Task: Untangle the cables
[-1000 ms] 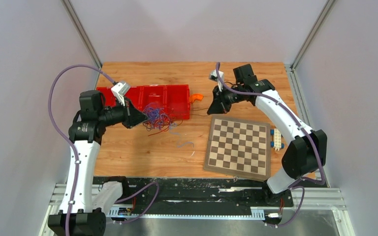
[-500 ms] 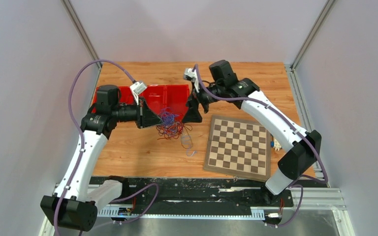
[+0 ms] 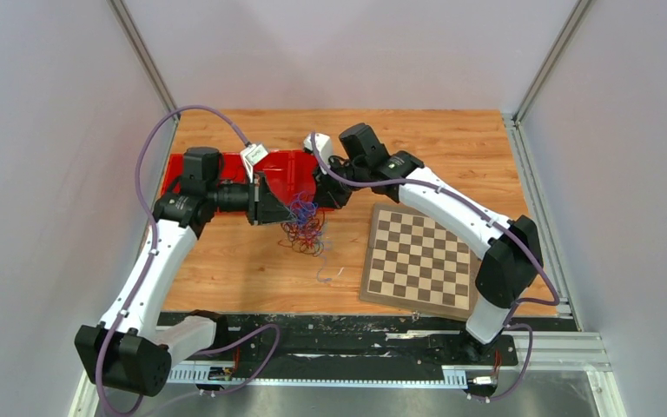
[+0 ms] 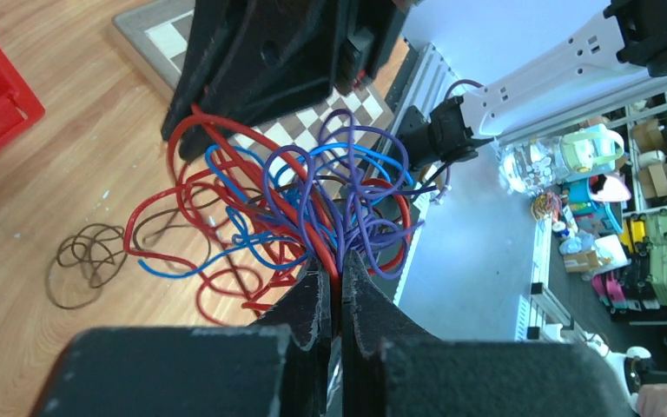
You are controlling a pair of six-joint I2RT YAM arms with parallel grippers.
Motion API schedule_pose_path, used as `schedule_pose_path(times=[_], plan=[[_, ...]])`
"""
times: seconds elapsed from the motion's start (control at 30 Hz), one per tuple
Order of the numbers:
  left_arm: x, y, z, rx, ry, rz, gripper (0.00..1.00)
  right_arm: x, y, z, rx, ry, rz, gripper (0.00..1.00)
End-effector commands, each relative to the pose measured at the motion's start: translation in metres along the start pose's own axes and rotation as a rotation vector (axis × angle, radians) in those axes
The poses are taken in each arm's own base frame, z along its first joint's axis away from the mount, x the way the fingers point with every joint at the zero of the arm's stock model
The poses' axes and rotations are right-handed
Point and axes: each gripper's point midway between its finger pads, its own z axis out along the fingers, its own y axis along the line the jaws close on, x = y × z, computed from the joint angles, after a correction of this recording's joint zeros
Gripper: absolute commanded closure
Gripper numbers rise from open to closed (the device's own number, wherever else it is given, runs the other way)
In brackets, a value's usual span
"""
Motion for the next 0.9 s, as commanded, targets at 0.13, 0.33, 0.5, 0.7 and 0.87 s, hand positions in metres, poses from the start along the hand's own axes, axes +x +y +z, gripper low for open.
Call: schedule_pose_path(times=[0.13,0.33,0.5,0.7,0.87], plan=[[-0.005,-0.047,-0.036,0.061,-0.061,0.039,0.94,0.046,-0.086,-0.031,0.353,0.051,0.085,1.0],[-0.017,-0.044,-0.053,-0.035,-0.121,0.06,0.9,0.075,-0.1,-0.039,0.423,0.103,0.1,1.0],[-0.03,-0.033,-0.07,-0.214,-0.15,0.094,0.99,0.093,-0.122,-0.063,0.519,0.12,0.13,1.0],[-0.057,-0.016,-0.104,-0.512,-0.208,0.169,1.0,0.121,-0.161,-0.104,0.646,0.142,0.189,1.0],[-0.069,-0.006,-0.13,-0.703,-0.243,0.215,0.99,0.132,-0.192,-0.144,0.755,0.121,0.249,1.0]])
